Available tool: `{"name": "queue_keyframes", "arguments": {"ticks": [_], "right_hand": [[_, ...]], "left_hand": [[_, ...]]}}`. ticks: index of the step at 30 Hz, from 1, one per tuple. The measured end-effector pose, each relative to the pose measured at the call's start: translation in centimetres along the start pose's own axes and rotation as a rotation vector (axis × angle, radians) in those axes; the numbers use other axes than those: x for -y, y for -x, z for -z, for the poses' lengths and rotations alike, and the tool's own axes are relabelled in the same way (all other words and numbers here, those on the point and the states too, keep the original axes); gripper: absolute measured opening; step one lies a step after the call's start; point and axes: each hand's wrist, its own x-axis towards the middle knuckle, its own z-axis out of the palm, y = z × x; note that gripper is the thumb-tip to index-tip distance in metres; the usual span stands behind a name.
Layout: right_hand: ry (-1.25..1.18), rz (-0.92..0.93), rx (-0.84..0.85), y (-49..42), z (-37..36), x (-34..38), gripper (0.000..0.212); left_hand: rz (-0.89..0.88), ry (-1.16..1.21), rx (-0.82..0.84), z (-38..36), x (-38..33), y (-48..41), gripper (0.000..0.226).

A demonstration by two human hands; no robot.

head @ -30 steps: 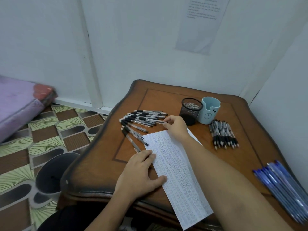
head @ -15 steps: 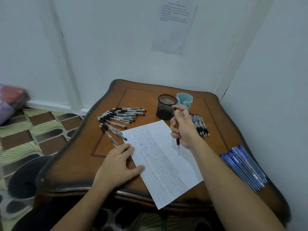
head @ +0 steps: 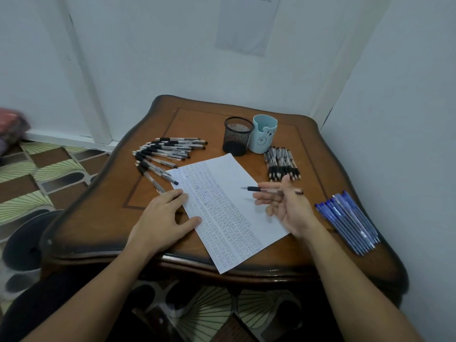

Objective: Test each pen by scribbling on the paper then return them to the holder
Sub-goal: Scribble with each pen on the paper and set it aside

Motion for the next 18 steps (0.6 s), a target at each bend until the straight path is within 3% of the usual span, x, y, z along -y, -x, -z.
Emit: {"name": "queue_keyframes", "arguments": {"ticks": [2,5,10,13,18], "right_hand": [[0.057,0.083,0.015,0.4,0.3,-1.0,0.044],[0.163,0.143,-0.060,0.6,0.1,-2.1,0.040],[0.200,0.132,0.042,0.5,-0.4,-2.1,0.026],[0.360,0.154,-0.023,0.1,-0.6,-2.3,0.036],[0.395,0.155,-0.069,0.3,-1.2,-3.1,0.043]], "left_hand": [[0.000,0.004,-0.002,-0.1,0.1,0.0,0.101],[0.001,0.006,-0.008,-0.2,0.1,0.1,0.098],[-0.004,0.007,-0.015,-0.3,0.1,0.0,0.099],[-0.006,0.009,-0.016,-0.4,0.2,-0.1,0.098],[-0.008,0.016,-0.023,-0.4,0.3,0.0,0.095]]}}
